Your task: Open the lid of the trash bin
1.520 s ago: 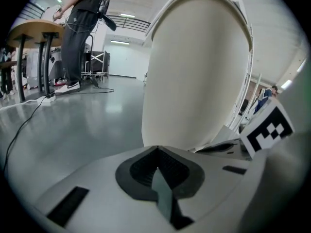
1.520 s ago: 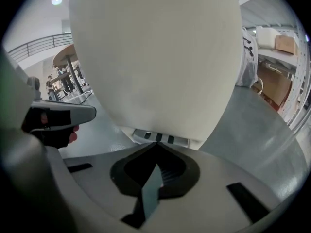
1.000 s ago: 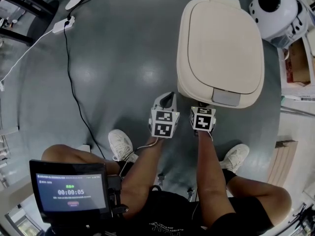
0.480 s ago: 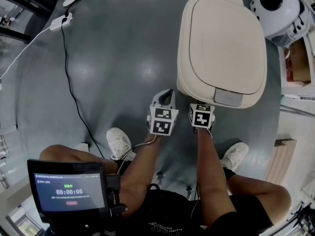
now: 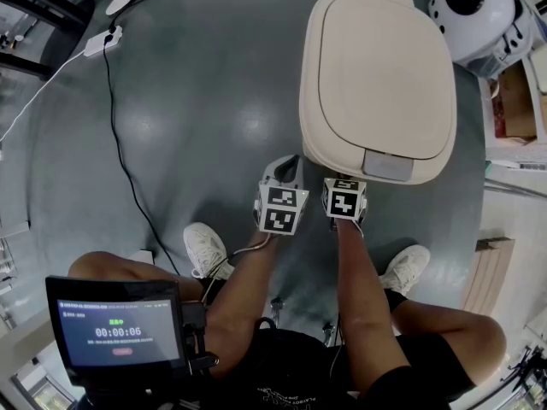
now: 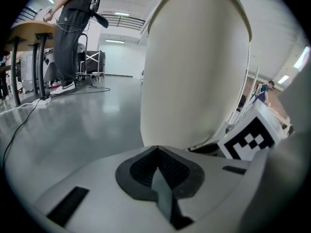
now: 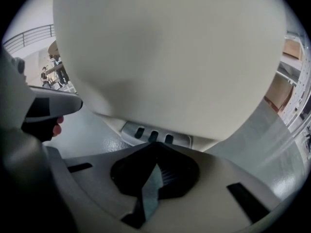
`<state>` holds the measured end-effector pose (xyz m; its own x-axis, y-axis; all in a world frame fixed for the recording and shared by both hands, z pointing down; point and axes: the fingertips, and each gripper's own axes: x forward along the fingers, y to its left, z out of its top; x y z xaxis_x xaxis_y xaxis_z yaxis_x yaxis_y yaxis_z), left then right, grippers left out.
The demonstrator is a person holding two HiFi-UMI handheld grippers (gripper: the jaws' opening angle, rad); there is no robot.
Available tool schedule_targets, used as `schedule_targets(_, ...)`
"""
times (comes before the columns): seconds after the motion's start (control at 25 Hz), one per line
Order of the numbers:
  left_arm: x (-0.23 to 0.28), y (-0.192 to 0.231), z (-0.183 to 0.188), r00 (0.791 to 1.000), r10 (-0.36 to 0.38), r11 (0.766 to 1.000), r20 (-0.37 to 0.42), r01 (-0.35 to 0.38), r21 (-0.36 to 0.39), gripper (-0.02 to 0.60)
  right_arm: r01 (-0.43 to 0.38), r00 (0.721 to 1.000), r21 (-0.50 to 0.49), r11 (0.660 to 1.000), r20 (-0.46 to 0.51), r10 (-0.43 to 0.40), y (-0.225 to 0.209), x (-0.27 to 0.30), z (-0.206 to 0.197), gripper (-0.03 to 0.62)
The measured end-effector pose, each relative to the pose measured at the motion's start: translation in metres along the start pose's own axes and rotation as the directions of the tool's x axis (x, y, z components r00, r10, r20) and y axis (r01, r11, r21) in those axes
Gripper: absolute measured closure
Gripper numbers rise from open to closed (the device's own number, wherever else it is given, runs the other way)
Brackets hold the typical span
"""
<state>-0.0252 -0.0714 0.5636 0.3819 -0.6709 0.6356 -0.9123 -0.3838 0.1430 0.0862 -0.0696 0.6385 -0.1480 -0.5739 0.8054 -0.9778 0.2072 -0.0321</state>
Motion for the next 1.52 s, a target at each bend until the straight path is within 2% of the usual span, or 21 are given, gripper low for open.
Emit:
schedule_targets(0.12, 0.002, -0.001, 0.001, 1.0, -0.002, 1.0, 0.005, 0.002, 0.016, 0.584, -0.004, 1.0, 0.038, 0.999, 0.01, 0.004, -0.001, 0.002, -0.002, 0.589)
schedule_targets(0.92, 0.004, 0.0, -0.001, 1.0, 0.0, 1.0, -0.008, 0.0, 0.014, 0.584, -0.013, 1.0, 0.022, 1.0, -0.025, 0.013, -0.002, 0.01, -0.007, 0.589)
schedule_targets(1.16, 0.002, 0.004, 0.0, 1.0, 0.006, 1.0, -0.003, -0.006, 0.006, 0.584, -0.005, 1.0, -0.02, 1.0, -0.028, 0.004, -0.001, 0.012, -0.008, 0.589)
schedule_targets(1.52, 0.003, 0.002, -0.001, 1.0, 0.0, 1.0, -0.006, 0.0, 0.003, 0.584, -0.008, 0.999, -0.005, 1.0, -0.039, 0.007, -0.002, 0.015, -0.01, 0.589)
